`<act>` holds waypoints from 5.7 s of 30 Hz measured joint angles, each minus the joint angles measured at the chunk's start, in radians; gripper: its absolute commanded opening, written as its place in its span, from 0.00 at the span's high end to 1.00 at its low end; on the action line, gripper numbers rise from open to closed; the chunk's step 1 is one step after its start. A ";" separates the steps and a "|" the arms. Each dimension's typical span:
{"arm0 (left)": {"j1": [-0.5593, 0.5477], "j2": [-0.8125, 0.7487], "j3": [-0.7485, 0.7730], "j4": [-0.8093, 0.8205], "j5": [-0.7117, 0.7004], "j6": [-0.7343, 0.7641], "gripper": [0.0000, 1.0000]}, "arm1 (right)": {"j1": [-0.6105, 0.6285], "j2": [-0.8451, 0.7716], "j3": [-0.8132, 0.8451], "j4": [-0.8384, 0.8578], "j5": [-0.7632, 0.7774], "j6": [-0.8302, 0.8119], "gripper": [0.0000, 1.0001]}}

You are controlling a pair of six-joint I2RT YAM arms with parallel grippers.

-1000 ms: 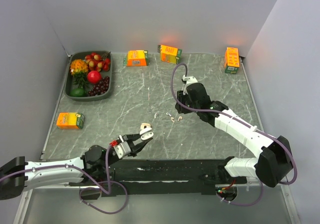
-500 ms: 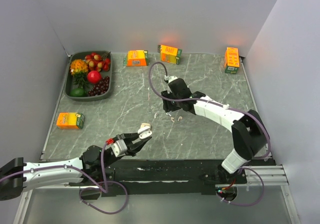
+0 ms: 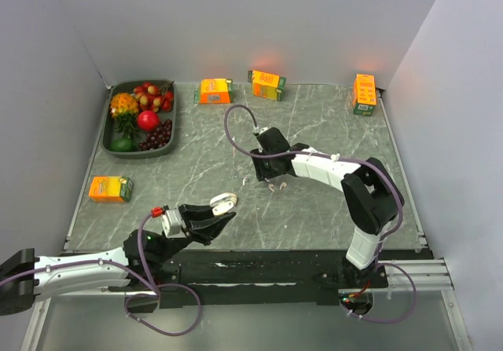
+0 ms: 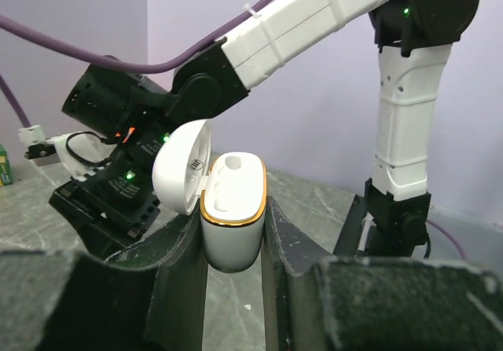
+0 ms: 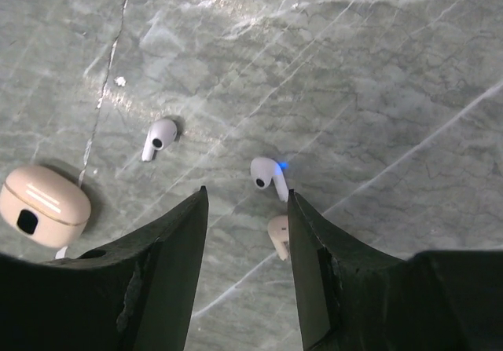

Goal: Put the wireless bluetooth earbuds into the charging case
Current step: Pick up the earbud from the center of the board, then place the earbud in the charging case.

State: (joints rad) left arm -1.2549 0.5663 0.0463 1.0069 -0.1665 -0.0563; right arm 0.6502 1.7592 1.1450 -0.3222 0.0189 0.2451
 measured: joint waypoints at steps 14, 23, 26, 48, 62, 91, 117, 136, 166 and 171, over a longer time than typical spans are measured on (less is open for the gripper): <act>0.000 -0.015 0.000 -0.003 0.000 -0.089 0.99 | 0.000 0.086 0.025 0.004 0.045 -0.019 0.54; 0.000 -0.014 0.000 -0.006 0.000 -0.096 0.99 | 0.000 0.091 0.051 0.004 0.048 -0.031 0.60; 0.000 -0.014 0.000 -0.008 0.000 -0.096 0.99 | 0.000 0.093 0.055 0.003 0.045 -0.031 0.61; 0.000 -0.013 0.000 -0.010 0.000 -0.108 0.99 | 0.000 0.132 0.061 -0.002 0.018 -0.030 0.69; 0.000 -0.013 0.000 -0.010 0.000 -0.114 0.99 | 0.000 0.129 0.061 0.016 0.015 -0.029 0.99; 0.000 0.033 0.000 0.031 -0.124 -0.122 0.99 | -0.208 -0.427 -0.350 0.641 -0.609 0.325 1.00; 0.078 0.134 0.000 0.175 -0.092 -0.117 0.99 | -0.196 -0.800 -0.367 0.864 -0.837 0.500 1.00; 0.108 0.205 0.000 0.209 0.013 -0.109 0.99 | -0.186 -0.801 -0.407 1.000 -0.947 0.563 1.00; 0.113 0.249 -0.001 0.200 0.126 -0.080 0.99 | 0.166 -0.621 -0.373 1.055 -0.945 0.328 1.00; 0.113 0.270 -0.001 0.226 0.117 -0.092 0.99 | 0.166 -0.579 -0.417 1.201 -0.935 0.425 1.00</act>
State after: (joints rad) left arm -1.1419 0.8368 0.0456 1.2327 -0.0494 -0.1482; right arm 0.8158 1.1797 0.7280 0.8791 -0.9157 0.6701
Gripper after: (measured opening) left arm 0.304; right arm 0.161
